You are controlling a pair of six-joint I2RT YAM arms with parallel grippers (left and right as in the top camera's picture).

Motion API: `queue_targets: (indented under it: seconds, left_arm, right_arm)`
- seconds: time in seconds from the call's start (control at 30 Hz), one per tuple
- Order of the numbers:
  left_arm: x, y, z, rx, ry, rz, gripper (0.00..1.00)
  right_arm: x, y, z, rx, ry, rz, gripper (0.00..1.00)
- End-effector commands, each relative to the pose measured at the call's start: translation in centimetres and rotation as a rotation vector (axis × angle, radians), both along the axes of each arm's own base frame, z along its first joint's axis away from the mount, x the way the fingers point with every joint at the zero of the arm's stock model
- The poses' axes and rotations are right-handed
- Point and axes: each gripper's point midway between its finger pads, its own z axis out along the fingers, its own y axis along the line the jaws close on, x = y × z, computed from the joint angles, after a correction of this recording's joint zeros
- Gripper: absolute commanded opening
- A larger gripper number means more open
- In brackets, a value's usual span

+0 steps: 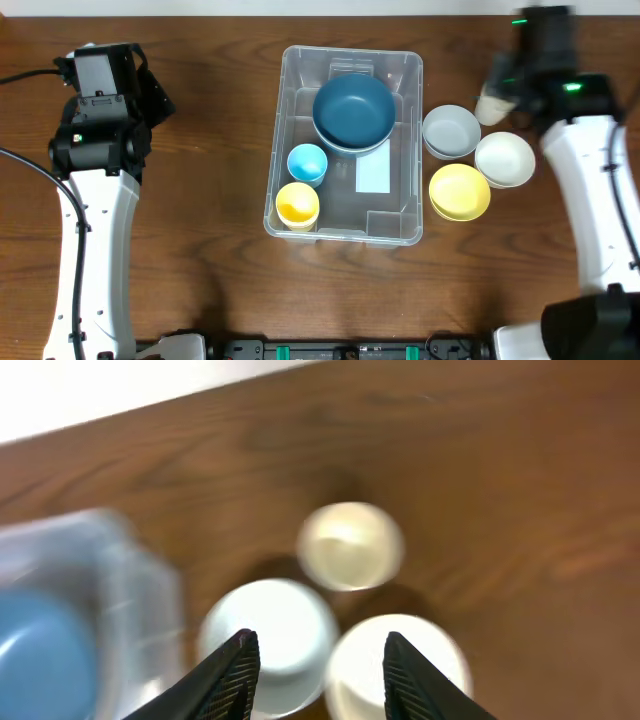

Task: Pack container
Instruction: 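Grasp the white cup's rim with the right gripper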

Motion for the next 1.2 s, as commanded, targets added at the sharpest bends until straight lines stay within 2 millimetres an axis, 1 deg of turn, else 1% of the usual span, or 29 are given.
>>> queue_targets:
  seconds: [0.0, 0.1, 0.2, 0.3, 0.4, 0.5, 0.7, 0.8, 0.83, 0.9, 0.93, 0.97, 1.03, 1.07, 1.17]
  left_arm:
    - [-0.1, 0.5, 0.6, 0.021, -0.007, 0.013, 0.98]
    - [-0.1, 0.5, 0.6, 0.022, -0.007, 0.012, 0.98]
    - [-0.1, 0.5, 0.6, 0.022, -0.007, 0.012, 0.98]
    - [-0.1, 0.5, 0.6, 0.022, -0.007, 0.012, 0.98]
    - [-0.1, 0.5, 0.6, 0.022, -0.007, 0.012, 0.98]
    - [-0.1, 0.5, 0.6, 0.021, -0.007, 0.013, 0.98]
    - [-0.1, 0.5, 0.6, 0.021, -0.007, 0.012, 0.98]
    - [-0.1, 0.5, 0.6, 0.022, -0.007, 0.012, 0.98]
    - [-0.1, 0.5, 0.6, 0.021, -0.007, 0.013, 0.98]
    - [-0.1, 0.5, 0.6, 0.022, -0.007, 0.012, 0.98]
    - [-0.1, 0.5, 0.6, 0.021, -0.007, 0.013, 0.98]
    - [-0.1, 0.5, 0.6, 0.021, -0.007, 0.013, 0.98]
    - [-0.1, 0.5, 0.6, 0.022, -0.007, 0.012, 0.98]
    - [-0.1, 0.5, 0.6, 0.022, -0.007, 0.012, 0.98]
    - [-0.1, 0.5, 0.6, 0.021, -0.007, 0.013, 0.98]
  right_arm:
    - [0.5, -4.4, -1.2, 0.107, 0.003, -0.091, 0.44]
    - [1.4, -7.1, -2.7, 0.154, 0.001, -0.132, 0.48]
    - [2.7, -8.1, -4.6, 0.185, 0.007, -0.136, 0.48]
    - [4.0, -7.7, -6.9, 0.214, 0.03, -0.11, 0.49]
    - [5.3, -6.6, -9.2, 0.244, 0.057, -0.057, 0.51]
    - [6.0, -5.9, -11.6, 0.255, 0.092, -0.037, 0.52]
    - [6.1, -5.8, -16.5, 0.283, 0.186, -0.061, 0.51]
    - [5.9, -5.7, -18.4, 0.29, 0.225, -0.065, 0.49]
    - [5.8, -5.7, -19.0, 0.292, 0.238, -0.067, 0.47]
    - [5.6, -5.7, -19.7, 0.295, 0.255, -0.069, 0.37]
    - [5.6, -5.6, -19.7, 0.295, 0.26, -0.07, 0.3]
    - [5.5, -5.6, -19.8, 0.296, 0.262, -0.07, 0.2]
    - [5.5, -5.6, -19.3, 0.294, 0.253, -0.069, 0.06]
    - [5.5, -5.6, -18.8, 0.293, 0.246, -0.068, 0.01]
    - [5.5, -5.9, -17.0, 0.278, 0.218, -0.073, 0.01]
